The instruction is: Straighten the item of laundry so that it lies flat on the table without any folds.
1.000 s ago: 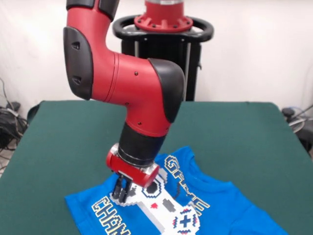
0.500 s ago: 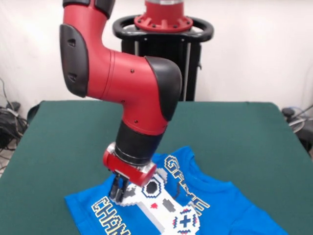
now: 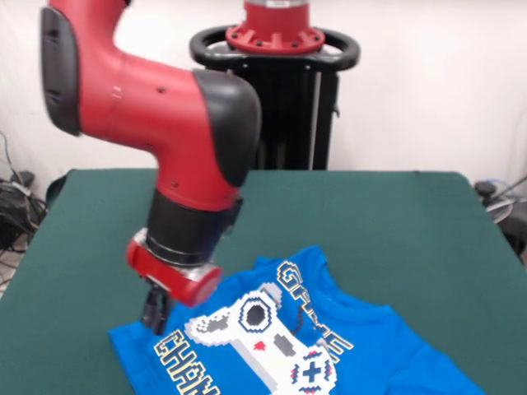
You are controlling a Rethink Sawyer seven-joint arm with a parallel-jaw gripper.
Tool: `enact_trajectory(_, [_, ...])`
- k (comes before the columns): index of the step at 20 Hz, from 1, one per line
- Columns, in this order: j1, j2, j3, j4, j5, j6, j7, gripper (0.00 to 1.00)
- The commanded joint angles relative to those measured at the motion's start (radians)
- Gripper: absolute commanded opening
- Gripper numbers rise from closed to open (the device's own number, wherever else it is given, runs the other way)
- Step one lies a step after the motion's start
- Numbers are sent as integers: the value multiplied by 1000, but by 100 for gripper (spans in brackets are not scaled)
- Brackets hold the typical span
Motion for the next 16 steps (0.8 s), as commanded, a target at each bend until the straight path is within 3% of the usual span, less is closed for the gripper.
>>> enact_trajectory(1, [-42, -4, 138, 62, 33, 133, -188, 0])
enact_trajectory(16, [-45, 108, 153, 22, -21, 45, -154, 0])
